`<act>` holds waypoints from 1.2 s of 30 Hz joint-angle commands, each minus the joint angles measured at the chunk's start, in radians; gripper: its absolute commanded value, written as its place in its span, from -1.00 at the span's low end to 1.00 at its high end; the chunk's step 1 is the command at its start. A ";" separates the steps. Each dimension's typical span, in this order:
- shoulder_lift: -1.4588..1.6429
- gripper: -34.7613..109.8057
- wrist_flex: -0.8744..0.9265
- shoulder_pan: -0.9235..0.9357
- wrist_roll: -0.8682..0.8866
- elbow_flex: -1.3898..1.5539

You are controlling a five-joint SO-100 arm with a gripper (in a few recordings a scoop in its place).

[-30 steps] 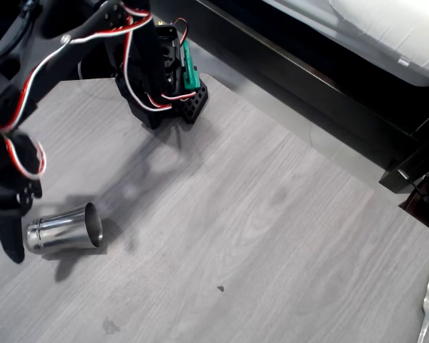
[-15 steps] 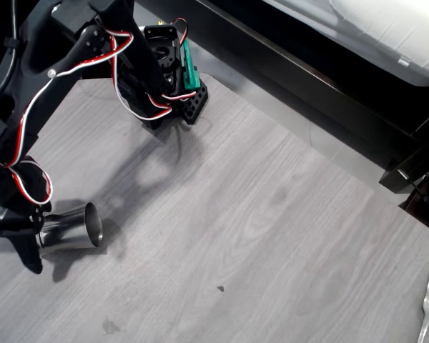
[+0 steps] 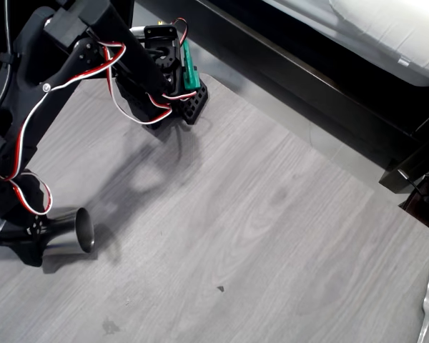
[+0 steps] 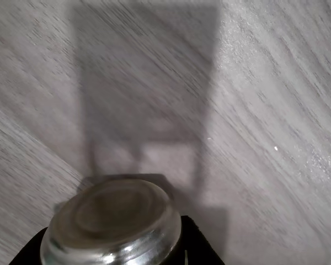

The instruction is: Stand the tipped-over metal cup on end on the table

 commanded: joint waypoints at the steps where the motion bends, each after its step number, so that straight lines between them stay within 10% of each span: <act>1: 0.123 -0.52 -0.011 -0.014 0.002 -0.015; 6: 0.503 -0.52 -0.160 -0.107 0.009 0.110; 20: 1.198 -0.52 -1.411 -0.482 -0.474 1.198; 36: 0.890 -0.52 -1.483 -0.397 -0.670 1.169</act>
